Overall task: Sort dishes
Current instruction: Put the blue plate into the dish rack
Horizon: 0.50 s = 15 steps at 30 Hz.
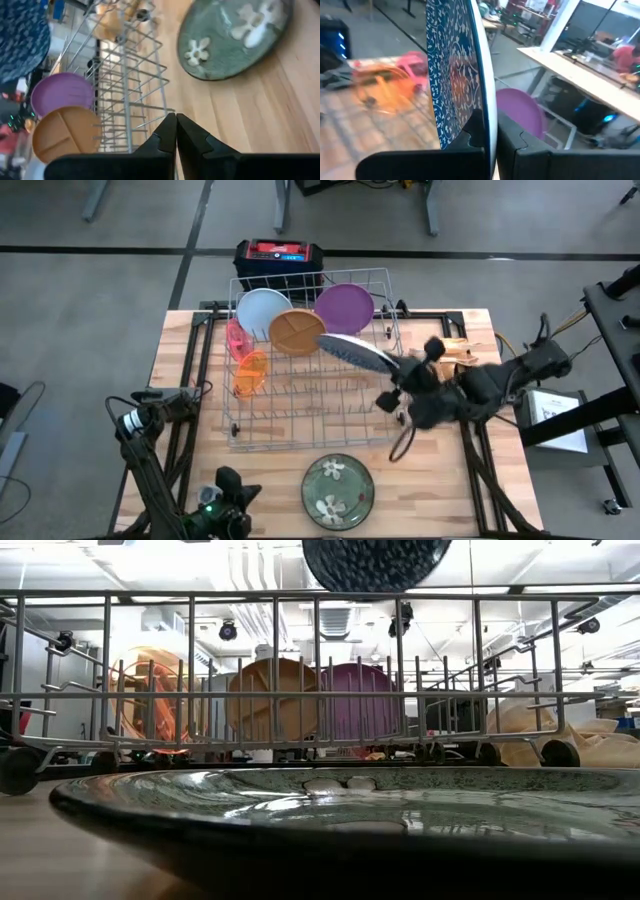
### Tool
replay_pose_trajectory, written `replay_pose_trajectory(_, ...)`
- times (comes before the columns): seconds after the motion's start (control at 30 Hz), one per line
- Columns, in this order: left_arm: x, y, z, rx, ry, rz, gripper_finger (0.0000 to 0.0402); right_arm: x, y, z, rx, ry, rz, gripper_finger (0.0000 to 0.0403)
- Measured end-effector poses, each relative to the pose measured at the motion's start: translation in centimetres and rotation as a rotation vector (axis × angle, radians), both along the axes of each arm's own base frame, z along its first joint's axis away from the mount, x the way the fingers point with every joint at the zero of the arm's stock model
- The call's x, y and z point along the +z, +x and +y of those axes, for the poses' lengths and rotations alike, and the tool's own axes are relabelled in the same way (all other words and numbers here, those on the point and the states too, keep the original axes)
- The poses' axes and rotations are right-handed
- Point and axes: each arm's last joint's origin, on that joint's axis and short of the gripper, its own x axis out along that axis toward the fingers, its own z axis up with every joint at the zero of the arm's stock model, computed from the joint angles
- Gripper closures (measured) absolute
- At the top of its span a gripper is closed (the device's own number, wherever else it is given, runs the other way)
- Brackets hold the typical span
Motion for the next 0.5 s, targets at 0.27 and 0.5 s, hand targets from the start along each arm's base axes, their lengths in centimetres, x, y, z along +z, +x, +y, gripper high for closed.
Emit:
replay_pose_trajectory(0.27, 0.7, -0.6, 1.1, 0.037, -0.047, -0.031, 0.0401, 1.0, -0.1, -5.3, 0.098, 0.051, 0.209, 0.0403)
replay_pose_trajectory(0.5, 1.4, -0.5, 1.0, 0.022, -0.053, -0.037, 0.0401, 1.3, -0.3, -8.1, 0.186, 0.033, 0.328, 0.0403)
